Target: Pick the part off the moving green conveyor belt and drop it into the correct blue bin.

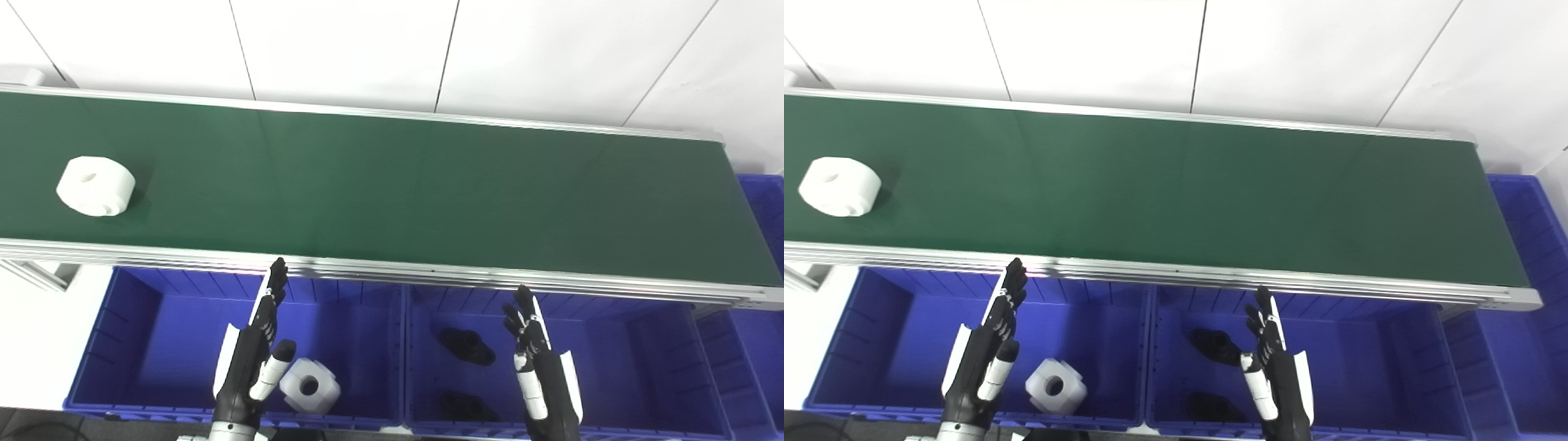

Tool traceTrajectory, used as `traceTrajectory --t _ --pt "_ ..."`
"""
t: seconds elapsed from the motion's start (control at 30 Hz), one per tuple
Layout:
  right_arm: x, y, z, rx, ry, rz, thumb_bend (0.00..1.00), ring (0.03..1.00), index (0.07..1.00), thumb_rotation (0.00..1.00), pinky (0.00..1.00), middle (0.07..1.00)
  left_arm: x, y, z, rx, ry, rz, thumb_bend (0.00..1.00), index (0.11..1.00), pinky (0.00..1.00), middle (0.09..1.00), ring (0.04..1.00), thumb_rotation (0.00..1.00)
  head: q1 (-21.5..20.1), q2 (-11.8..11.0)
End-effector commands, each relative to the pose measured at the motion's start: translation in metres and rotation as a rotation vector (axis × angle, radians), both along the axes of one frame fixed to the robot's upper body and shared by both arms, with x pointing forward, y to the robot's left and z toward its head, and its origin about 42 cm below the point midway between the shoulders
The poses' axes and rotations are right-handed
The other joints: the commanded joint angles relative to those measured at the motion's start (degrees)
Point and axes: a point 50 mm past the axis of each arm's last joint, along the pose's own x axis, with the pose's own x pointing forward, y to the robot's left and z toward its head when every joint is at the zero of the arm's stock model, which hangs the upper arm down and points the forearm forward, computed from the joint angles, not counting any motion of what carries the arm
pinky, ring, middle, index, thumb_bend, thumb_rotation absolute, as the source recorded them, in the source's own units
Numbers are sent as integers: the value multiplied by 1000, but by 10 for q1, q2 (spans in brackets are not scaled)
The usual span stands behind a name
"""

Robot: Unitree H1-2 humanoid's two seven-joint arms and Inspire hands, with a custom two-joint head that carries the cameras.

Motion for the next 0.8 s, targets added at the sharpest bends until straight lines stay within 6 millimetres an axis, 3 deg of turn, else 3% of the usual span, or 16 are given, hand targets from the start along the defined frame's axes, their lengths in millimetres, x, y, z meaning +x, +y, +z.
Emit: traceTrajectory --t 0.0,0.2,0.3,0.4,0.5,0.77 --pt "2 -1 8 6 -76 3 768 949 999 939 938 990 2 -3 6 -4 -58 -5 771 1000 1000 1000 1000 937 6 -4" --pt "2 -13 2 7 -54 13 744 962 1000 938 961 1000 5 -12 -1 -3 -42 -13 769 1000 999 1000 1000 899 70 -29" --pt "3 -19 0 6 -45 14 751 970 1000 949 969 1000 6 -19 -2 -14 -38 -7 787 1000 993 1000 1000 866 82 -37" --pt "3 -24 -5 26 -28 15 735 993 1000 957 995 1000 7 -24 -7 -25 -25 -3 810 1000 972 1000 993 832 102 -59" --pt "5 -30 -11 32 -10 23 683 1000 1000 973 1000 1000 11 -30 -11 -41 -17 1 834 1000 961 1000 994 812 121 -71" --pt "14 -42 -17 -5 -1 21 696 1000 1000 1000 1000 1000 21 -43 -17 -13 -25 5 801 1000 944 997 985 809 156 -84"
